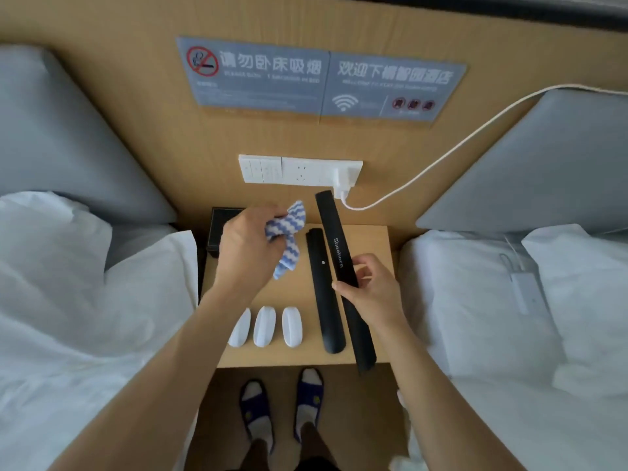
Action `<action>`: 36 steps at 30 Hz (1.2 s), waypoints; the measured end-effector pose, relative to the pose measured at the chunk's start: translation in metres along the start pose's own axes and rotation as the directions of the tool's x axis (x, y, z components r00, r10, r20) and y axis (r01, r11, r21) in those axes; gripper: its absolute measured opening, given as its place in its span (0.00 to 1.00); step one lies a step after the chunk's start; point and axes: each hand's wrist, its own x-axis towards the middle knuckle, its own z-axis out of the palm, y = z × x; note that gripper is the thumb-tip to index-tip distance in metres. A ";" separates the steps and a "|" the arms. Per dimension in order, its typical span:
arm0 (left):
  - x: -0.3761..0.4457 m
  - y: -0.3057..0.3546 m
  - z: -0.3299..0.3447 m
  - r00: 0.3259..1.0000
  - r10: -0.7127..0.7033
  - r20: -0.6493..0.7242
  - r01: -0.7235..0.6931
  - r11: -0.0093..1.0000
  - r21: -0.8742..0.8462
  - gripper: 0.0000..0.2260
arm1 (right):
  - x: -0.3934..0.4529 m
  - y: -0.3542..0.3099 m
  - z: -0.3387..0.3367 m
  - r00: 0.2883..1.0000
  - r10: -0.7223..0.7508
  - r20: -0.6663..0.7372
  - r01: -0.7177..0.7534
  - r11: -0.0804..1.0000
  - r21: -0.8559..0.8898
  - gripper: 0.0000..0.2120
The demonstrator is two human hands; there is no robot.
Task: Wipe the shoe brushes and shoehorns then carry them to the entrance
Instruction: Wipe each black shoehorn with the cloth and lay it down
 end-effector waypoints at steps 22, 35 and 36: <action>-0.003 -0.048 0.092 0.976 -0.135 0.170 0.128 0.991 0.051 0.14 | 0.127 0.176 0.031 0.893 0.445 -0.057 -0.421 0.788 -0.449 0.23; -0.007 -0.080 0.101 0.971 -0.184 0.155 0.167 0.979 0.120 0.12 | 0.172 0.218 0.041 0.859 0.477 -0.186 -0.496 0.683 -0.536 0.28; -0.006 -0.080 0.100 0.970 -0.186 0.154 0.169 0.979 0.114 0.12 | 0.172 0.217 0.041 0.854 0.483 -0.195 -0.505 0.679 -0.533 0.30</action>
